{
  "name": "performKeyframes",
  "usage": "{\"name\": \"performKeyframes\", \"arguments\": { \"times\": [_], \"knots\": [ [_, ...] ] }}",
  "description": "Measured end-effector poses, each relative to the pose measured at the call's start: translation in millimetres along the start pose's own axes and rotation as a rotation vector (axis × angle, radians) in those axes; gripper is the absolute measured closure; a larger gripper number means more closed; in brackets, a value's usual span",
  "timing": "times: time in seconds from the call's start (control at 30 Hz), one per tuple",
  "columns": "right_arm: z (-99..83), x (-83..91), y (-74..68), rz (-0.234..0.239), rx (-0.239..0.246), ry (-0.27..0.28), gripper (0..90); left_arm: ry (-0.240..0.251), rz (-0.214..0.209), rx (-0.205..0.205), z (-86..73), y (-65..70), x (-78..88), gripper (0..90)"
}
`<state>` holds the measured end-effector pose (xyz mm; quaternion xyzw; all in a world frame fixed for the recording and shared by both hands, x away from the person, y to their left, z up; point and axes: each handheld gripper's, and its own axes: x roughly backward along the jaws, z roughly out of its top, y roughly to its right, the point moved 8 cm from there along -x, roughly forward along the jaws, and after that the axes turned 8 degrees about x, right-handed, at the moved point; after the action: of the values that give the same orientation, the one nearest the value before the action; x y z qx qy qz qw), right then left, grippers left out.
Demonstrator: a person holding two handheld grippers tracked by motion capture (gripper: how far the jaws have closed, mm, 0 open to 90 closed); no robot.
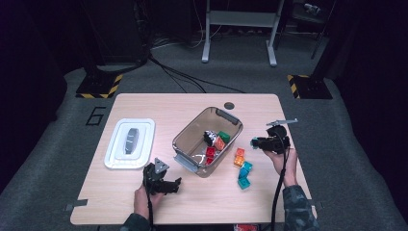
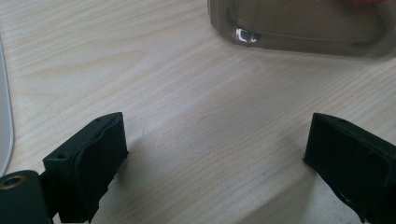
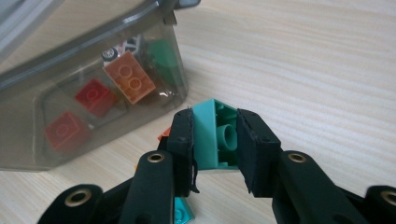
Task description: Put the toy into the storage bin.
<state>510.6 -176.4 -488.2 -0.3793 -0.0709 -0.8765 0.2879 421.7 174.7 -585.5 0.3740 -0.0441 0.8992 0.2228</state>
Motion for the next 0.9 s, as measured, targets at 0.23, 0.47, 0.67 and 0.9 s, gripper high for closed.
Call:
{"name": "performKeyframes", "arguments": {
  "times": [0.23, 0.47, 0.67, 0.9],
  "knots": [
    [17.6, 15.0, -0.5, -0.003, 0.012, 0.031, 68.2, -0.002, 0.000, -0.005, 0.3, -0.5, 0.2, 5.3],
    [35.8, 28.1, -3.5, 0.000, 0.026, 0.055, 68.2, 0.008, 0.000, 0.008, 0.8, 0.3, -0.5, 5.3],
    [53.0, 39.4, -7.1, 0.004, 0.041, 0.090, 68.2, 0.008, 0.000, 0.008, 0.8, 0.3, -0.4, 5.3],
    [79.0, 43.9, -22.8, 0.027, 0.081, 0.115, 68.2, 0.008, 0.001, 0.008, 0.7, 0.3, -0.4, 5.4]
  ]
}}
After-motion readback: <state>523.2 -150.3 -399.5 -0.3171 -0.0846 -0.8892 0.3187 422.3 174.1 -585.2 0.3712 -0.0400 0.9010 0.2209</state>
